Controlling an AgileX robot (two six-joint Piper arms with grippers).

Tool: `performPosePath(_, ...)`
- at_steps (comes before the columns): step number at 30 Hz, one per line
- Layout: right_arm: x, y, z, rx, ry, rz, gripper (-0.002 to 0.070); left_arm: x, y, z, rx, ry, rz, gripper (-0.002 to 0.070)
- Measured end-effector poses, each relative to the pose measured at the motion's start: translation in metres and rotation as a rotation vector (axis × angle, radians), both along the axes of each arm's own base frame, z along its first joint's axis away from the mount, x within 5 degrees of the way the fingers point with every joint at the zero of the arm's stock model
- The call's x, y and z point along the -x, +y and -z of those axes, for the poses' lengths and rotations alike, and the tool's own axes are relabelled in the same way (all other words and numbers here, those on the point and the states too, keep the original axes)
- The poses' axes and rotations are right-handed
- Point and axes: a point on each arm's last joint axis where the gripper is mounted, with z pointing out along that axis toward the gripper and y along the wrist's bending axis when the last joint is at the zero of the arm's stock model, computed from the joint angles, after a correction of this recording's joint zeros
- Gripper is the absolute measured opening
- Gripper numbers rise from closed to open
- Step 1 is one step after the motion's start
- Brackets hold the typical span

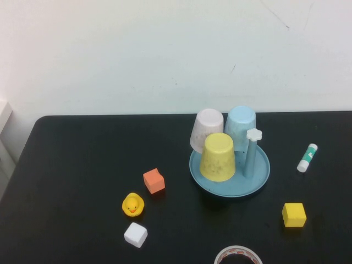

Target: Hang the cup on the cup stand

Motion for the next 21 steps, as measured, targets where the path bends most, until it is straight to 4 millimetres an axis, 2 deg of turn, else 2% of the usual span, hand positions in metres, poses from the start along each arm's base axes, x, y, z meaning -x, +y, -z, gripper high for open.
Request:
performPosePath(3, -0.002, 0.000, 0.019, 0.006, 0.058, 0.006, -0.0001, 0.000, 0.000, 0.000, 0.000, 0.000, 0.000, -0.0001)
performPosePath(6, -0.001, 0.000, 0.027, 0.012, 0.110, 0.005, -0.0001, 0.000, 0.000, 0.000, 0.000, 0.000, 0.000, -0.0001)
performPosePath(21, 0.000, -0.003, 0.031, -0.170, 0.191, 0.097, -0.0001, 0.000, 0.000, 0.000, 0.000, 0.000, 0.000, -0.0001)
